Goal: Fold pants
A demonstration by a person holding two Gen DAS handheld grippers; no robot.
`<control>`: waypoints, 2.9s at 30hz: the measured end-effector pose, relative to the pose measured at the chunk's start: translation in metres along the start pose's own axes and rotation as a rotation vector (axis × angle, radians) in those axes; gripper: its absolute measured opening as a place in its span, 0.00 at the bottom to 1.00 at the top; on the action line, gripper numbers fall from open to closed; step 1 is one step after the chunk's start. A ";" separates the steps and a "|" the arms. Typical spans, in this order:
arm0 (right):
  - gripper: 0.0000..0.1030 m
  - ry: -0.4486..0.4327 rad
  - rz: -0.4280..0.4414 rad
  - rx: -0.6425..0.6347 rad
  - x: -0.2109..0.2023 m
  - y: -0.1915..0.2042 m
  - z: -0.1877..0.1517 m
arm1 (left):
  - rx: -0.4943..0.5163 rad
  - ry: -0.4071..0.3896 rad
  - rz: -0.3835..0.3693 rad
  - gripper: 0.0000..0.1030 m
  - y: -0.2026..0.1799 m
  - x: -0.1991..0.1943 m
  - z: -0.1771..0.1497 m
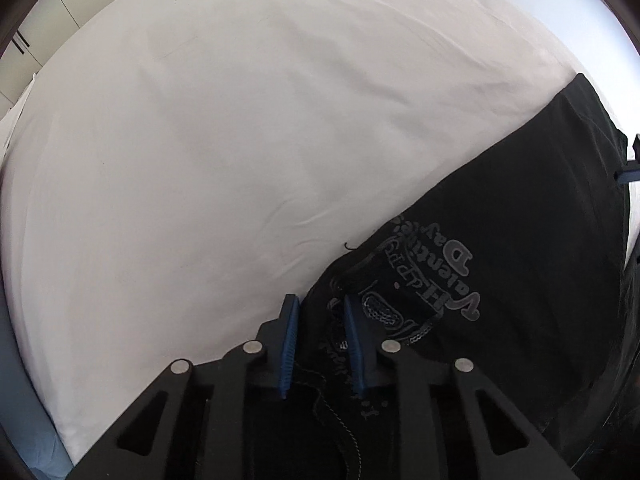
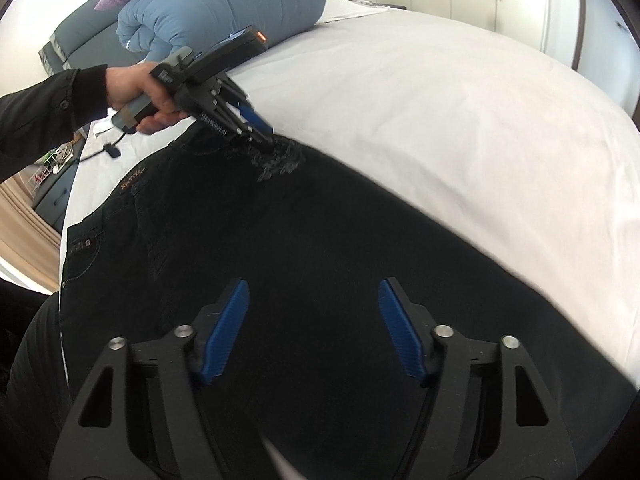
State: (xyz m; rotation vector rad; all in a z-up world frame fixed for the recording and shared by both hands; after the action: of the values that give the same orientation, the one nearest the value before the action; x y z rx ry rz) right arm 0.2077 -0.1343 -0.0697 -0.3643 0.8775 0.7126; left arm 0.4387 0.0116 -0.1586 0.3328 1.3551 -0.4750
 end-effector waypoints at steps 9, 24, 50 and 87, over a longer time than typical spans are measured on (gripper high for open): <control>0.47 0.020 0.024 -0.103 0.033 -0.032 0.063 | 0.041 -0.239 0.063 0.08 -0.025 -0.067 -0.047; 0.25 0.198 0.029 -0.278 0.083 -0.042 0.095 | 0.080 -0.381 0.096 0.07 -0.032 -0.097 -0.093; 0.02 0.155 0.119 0.034 0.045 0.063 0.075 | 0.065 -0.440 0.102 0.07 -0.050 -0.129 -0.179; 0.02 0.318 -0.293 -0.669 -0.005 0.381 -0.045 | 0.255 -0.405 0.252 0.04 -0.084 -0.085 -0.348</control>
State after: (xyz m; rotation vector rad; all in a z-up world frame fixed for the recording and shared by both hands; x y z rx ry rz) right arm -0.0866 0.1114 -0.0957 -1.2047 0.8390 0.6691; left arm 0.0880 0.1222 -0.1382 0.5768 0.8461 -0.4740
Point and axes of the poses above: each gripper's, at about its wrist camera, not at the fingertips, and x roughly the way its jaws point, y to its left, z to its top, the point moved 3 cm from there along x, roughly the way its jaws point, and after that the axes turned 14 degrees about -x, right-handed, at the moved point
